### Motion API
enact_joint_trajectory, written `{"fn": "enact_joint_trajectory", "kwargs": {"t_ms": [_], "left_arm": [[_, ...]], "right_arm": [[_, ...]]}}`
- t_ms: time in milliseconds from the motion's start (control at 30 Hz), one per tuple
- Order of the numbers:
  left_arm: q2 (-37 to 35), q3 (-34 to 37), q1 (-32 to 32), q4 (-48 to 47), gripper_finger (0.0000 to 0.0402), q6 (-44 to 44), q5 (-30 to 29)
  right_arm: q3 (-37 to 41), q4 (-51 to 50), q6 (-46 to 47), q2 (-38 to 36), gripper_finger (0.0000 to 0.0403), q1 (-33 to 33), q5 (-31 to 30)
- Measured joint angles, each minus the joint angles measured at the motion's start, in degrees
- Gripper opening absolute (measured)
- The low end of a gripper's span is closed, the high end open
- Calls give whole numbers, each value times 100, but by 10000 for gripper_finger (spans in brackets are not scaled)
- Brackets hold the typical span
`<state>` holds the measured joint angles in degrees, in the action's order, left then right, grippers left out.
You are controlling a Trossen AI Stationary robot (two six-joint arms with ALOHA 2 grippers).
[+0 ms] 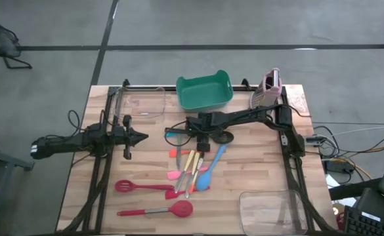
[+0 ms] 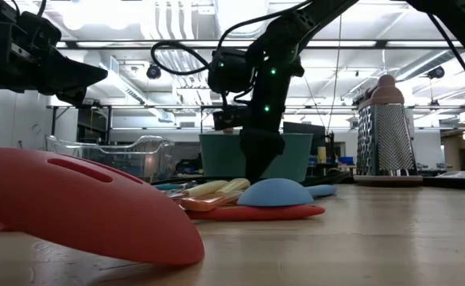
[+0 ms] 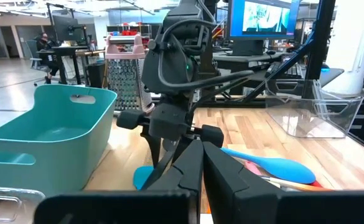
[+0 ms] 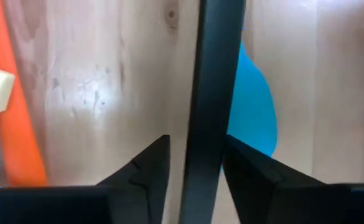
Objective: Pick & Place Kitchen Items
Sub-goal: Put the bottom right black saddle into the green bin
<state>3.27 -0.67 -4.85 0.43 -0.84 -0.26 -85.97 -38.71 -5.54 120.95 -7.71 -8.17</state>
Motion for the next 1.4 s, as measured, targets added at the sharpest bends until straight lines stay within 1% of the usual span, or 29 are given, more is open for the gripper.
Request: {"fn": "enact_joint_trajectory", "kwargs": {"t_ms": [133,167,333,467,667,767,867,900,1000,1133,1233,1400], "left_arm": [[0,0,-1,0,19,0,-1],[0,0,-1,0,19,0,1],[0,0,-1,1,19,0,1],[-1,0,-1,1,19,0,1],[-2,0,0,1,19,0,3],[2,0,-1,5,19,0,1],[2,0,-1,13,19,0,-3],[2,0,-1,17,19,0,1],[2,0,-1,22,19,0,-1],[4,0,1,26,19,0,-1],[4,0,0,27,19,0,-1],[4,0,-1,33,19,-1,-3]], "right_arm": [[0,8,19,0,71,16,114],[0,6,17,0,68,32,116],[0,-30,2,-8,68,159,125],[0,-279,19,-94,68,287,97],[-5,-435,44,-570,68,374,30],[-7,-389,-28,-1008,68,370,-213],[-7,-148,-264,-1495,68,305,-712],[-7,-21,-351,-1655,68,251,-812],[-7,487,-510,-2013,68,-11,-843],[-7,1097,-651,-2282,68,-483,-854],[-7,1600,-682,-2311,68,-900,-846],[-7,2250,-695,-2154,68,-1542,-848]]}}
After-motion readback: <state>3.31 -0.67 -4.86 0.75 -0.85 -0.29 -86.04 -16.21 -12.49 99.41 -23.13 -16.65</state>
